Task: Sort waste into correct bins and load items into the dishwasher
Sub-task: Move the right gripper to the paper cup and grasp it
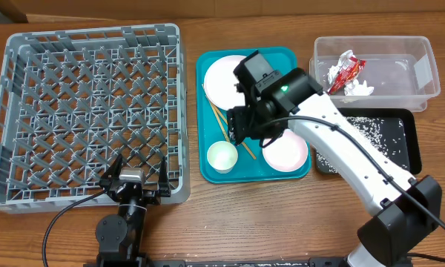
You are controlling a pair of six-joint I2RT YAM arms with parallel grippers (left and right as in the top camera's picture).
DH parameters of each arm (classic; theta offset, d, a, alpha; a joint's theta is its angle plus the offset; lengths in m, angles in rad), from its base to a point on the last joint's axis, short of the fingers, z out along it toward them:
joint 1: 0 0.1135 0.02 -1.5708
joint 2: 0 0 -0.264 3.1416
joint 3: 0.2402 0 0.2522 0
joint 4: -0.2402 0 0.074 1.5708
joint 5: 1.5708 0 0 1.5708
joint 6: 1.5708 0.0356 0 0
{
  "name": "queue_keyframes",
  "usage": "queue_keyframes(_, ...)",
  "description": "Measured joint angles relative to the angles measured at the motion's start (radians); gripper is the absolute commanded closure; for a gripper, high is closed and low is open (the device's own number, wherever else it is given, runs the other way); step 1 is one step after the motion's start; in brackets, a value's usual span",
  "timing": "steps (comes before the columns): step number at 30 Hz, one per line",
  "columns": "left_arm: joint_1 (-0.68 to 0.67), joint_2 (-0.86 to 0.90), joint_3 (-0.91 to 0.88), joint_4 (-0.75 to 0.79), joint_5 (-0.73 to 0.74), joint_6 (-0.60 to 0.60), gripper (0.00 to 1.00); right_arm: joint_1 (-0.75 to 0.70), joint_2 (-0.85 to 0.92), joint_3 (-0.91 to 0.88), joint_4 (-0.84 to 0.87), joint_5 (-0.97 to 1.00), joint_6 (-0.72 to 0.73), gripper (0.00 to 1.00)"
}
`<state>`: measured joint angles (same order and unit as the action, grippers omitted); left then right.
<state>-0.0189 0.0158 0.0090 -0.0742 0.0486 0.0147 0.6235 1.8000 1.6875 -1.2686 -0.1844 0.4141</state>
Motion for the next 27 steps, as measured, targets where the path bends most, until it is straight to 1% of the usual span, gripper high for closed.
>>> queue_keyframes(27, 0.000, 0.000, 0.000, 0.000, 0.000, 0.000, 0.00, 0.005, 0.000, -0.007, 0.001, 0.001, 0.005, 0.28)
